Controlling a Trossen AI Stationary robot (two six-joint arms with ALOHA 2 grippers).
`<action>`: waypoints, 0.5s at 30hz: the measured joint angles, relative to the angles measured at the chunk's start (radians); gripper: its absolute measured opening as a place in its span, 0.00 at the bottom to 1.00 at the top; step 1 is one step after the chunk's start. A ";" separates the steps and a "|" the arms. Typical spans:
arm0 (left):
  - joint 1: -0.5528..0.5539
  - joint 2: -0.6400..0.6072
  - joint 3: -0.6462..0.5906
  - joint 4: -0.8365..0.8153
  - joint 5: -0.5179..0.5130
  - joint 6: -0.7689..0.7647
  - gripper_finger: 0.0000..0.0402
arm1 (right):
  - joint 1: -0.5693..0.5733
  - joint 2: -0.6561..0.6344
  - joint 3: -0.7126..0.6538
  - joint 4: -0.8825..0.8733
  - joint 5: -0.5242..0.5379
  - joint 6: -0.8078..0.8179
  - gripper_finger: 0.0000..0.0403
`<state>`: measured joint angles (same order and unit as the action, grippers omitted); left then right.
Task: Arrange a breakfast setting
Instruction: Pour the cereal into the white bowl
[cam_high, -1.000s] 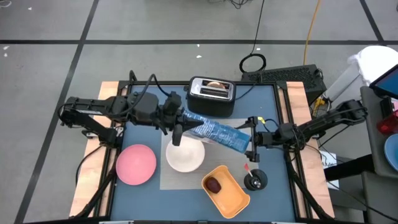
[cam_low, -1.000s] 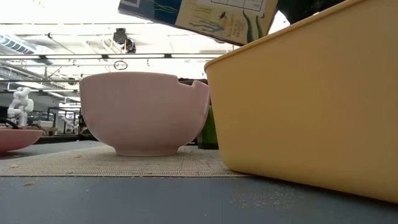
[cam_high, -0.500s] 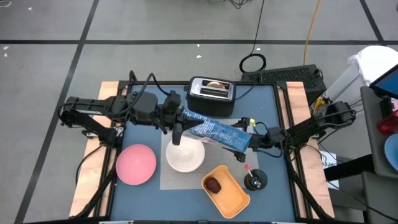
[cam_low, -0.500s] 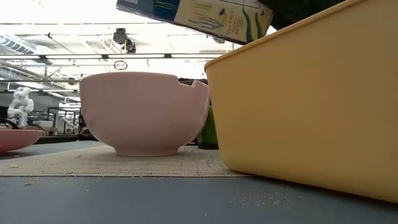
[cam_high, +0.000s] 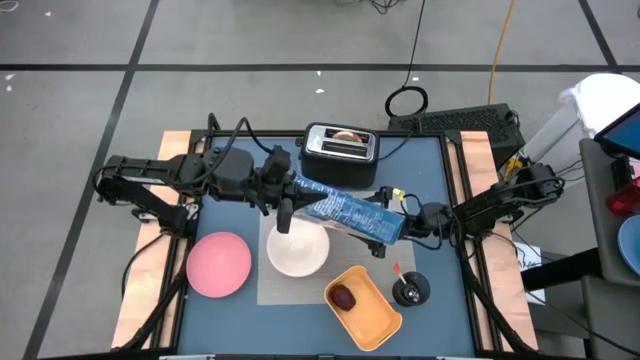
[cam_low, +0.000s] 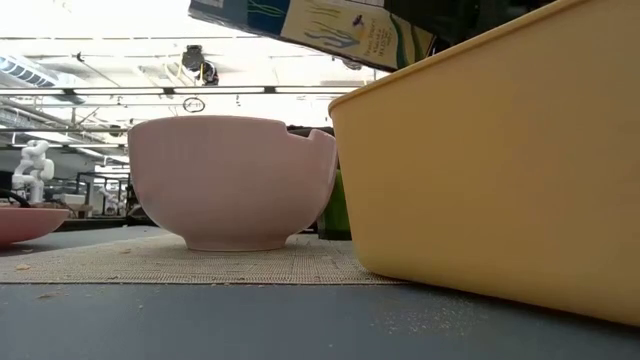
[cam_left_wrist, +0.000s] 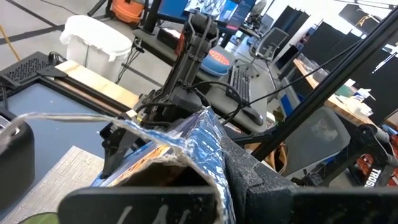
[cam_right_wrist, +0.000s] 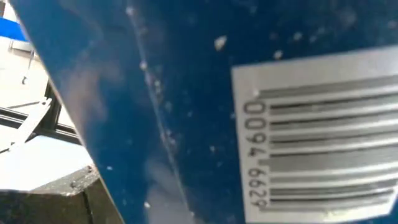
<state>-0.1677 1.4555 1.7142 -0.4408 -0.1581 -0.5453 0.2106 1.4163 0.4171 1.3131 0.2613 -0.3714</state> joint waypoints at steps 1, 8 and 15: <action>0.000 0.000 0.000 0.000 0.000 0.000 0.01 | 0.000 0.000 0.000 0.000 0.000 0.006 0.96; 0.000 0.000 0.000 -0.003 0.001 -0.003 0.01 | 0.000 0.000 0.000 0.001 0.000 0.016 0.77; 0.000 0.000 0.000 -0.004 0.001 -0.003 0.01 | 0.000 0.000 0.000 0.001 -0.001 0.016 0.66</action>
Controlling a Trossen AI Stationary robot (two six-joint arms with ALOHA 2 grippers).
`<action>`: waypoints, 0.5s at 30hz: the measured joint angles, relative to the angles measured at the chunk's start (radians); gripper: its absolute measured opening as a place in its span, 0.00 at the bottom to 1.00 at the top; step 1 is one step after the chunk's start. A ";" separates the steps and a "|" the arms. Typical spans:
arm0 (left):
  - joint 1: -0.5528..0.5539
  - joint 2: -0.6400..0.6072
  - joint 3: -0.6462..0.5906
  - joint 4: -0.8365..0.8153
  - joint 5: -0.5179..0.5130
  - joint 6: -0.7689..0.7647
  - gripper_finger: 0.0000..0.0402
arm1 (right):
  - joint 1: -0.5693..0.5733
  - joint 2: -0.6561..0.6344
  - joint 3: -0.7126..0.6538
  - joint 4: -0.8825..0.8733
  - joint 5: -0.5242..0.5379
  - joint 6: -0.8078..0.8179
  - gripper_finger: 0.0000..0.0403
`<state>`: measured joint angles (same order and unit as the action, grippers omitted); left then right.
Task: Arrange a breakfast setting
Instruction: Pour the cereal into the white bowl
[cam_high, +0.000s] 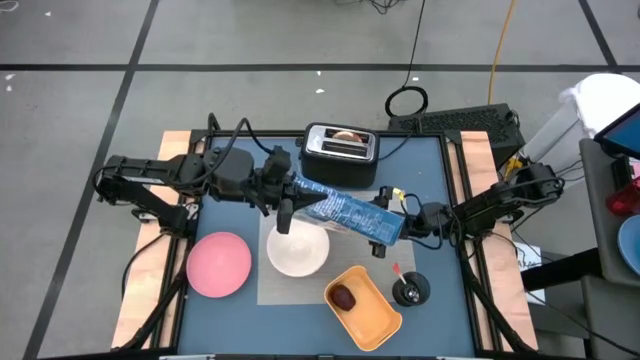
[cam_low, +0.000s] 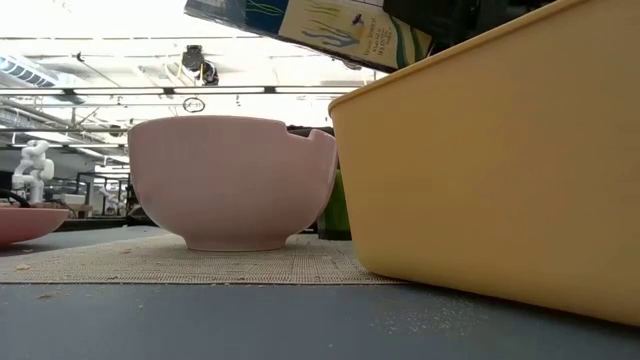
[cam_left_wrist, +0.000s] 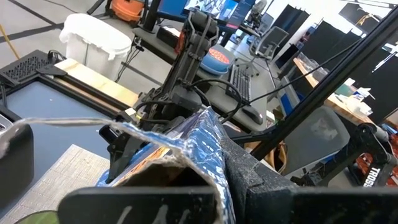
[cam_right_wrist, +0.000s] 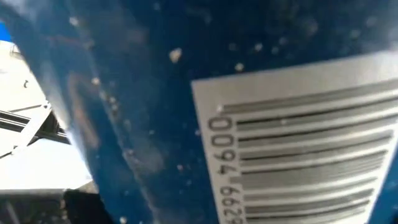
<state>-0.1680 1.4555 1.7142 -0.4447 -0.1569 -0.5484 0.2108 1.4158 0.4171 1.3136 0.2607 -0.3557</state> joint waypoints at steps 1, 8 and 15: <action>0.000 0.000 0.000 0.000 0.000 0.000 0.01 | 0.000 0.000 0.000 0.000 0.000 0.000 0.66; 0.001 0.000 0.000 -0.011 0.043 0.015 0.02 | 0.000 0.000 0.000 -0.001 0.002 -0.001 0.67; 0.000 -0.004 0.003 -0.055 0.062 0.086 0.19 | 0.001 0.000 -0.003 -0.009 -0.002 0.004 0.66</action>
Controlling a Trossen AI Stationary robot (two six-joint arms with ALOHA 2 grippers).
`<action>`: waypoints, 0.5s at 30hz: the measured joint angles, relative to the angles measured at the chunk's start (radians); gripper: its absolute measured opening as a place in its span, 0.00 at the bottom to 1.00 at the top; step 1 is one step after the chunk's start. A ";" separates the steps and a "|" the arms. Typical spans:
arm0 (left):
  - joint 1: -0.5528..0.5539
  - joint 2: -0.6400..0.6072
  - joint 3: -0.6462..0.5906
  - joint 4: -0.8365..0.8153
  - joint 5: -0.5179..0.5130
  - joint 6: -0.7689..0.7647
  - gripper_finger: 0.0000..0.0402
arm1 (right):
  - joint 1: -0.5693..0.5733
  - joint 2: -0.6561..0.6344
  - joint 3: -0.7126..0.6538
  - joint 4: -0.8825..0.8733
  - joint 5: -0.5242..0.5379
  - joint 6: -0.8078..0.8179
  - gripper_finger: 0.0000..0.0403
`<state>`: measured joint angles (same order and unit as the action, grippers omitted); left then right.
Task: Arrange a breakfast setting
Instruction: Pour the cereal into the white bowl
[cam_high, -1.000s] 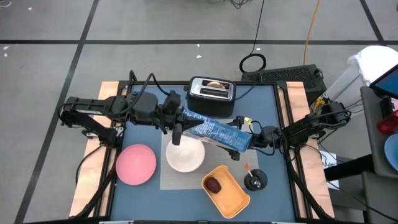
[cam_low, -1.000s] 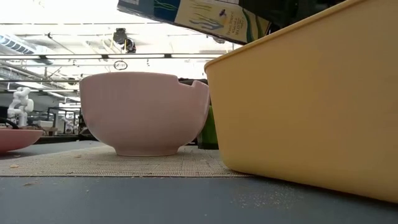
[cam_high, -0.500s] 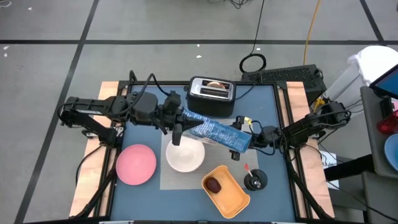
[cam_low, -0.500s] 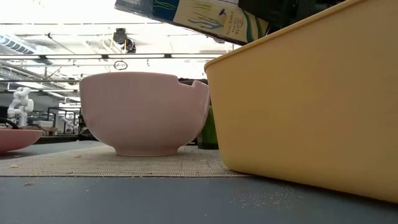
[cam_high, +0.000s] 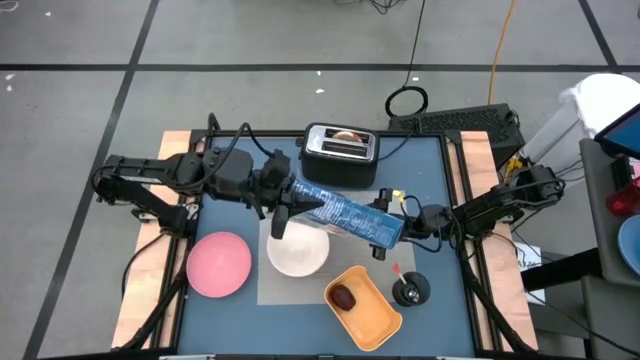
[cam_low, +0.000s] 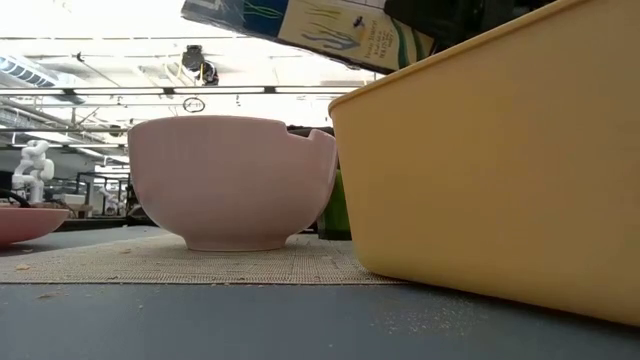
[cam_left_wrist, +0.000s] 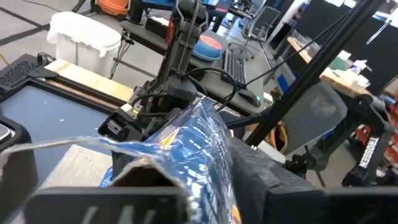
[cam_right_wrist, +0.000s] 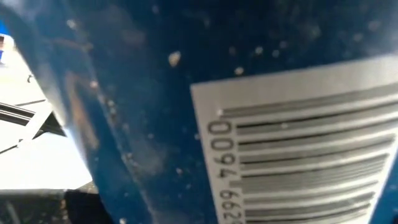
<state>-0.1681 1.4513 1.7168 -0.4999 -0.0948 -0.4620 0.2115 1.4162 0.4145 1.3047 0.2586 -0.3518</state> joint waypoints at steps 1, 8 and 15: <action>0.000 0.000 0.000 -0.005 0.000 0.007 0.21 | 0.000 0.000 0.000 -0.002 0.001 0.000 0.66; 0.000 -0.032 0.000 -0.082 0.013 0.023 0.28 | 0.000 -0.044 -0.001 -0.089 -0.002 0.023 0.65; 0.000 -0.077 0.000 -0.214 0.021 0.009 0.28 | 0.000 -0.143 -0.001 -0.270 -0.007 0.082 0.65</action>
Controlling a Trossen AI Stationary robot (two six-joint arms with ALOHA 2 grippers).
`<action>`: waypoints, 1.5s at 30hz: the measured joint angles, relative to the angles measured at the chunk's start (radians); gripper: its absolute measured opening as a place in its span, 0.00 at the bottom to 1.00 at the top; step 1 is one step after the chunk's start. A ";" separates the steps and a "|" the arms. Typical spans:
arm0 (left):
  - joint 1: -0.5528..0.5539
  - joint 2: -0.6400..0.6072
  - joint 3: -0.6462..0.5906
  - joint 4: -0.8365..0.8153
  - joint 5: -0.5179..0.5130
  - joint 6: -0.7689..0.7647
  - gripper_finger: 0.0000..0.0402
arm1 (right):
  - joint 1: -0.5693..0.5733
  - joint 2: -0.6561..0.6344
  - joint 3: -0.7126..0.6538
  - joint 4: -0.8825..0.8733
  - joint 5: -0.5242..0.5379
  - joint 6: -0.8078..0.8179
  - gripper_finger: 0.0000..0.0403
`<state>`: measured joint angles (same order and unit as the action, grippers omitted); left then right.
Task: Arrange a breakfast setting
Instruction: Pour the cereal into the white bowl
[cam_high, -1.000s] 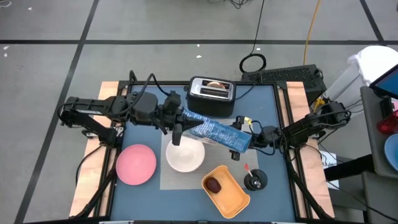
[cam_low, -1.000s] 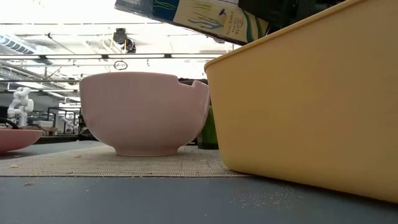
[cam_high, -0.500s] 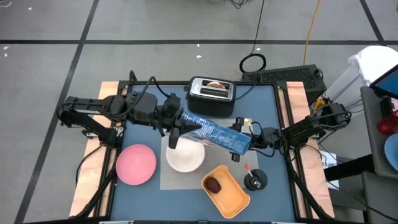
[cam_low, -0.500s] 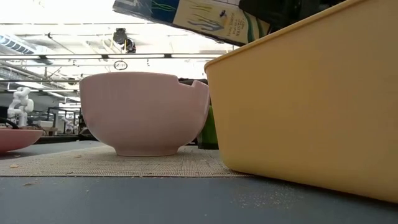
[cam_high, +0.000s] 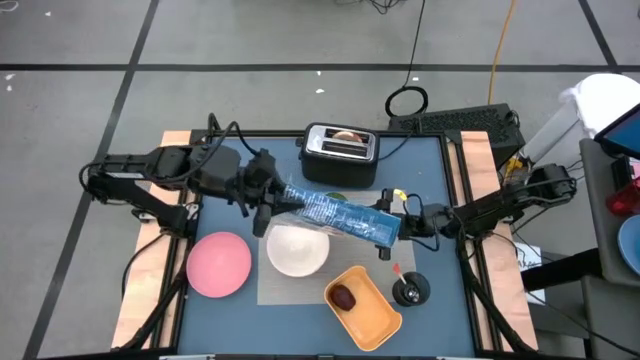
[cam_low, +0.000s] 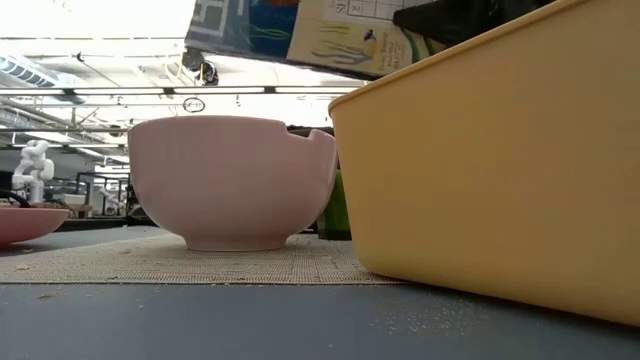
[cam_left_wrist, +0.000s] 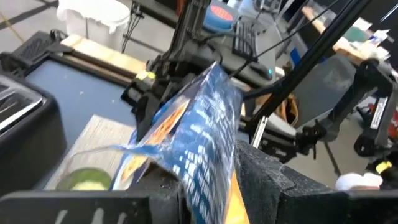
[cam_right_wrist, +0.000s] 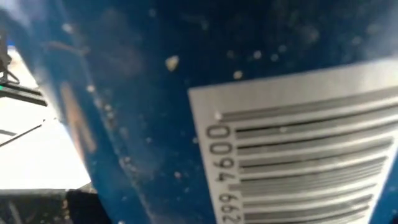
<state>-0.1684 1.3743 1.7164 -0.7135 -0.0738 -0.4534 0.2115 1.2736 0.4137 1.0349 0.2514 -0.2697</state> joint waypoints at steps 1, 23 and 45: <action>0.000 -0.007 0.000 -0.018 0.000 0.000 0.28 | 0.000 -0.013 0.000 -0.020 -0.001 0.007 0.65; -0.078 -0.112 -0.002 -0.378 0.005 -0.023 0.28 | 0.000 -0.257 0.000 -0.458 -0.109 0.204 0.65; -0.116 -0.113 -0.008 -0.533 -0.085 -0.023 0.28 | 0.000 -0.421 0.001 -0.675 -0.149 0.311 0.65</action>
<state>-0.2840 1.2613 1.7081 -1.2469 -0.1589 -0.4763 0.2115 0.8528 0.4145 0.3604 0.1024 0.0414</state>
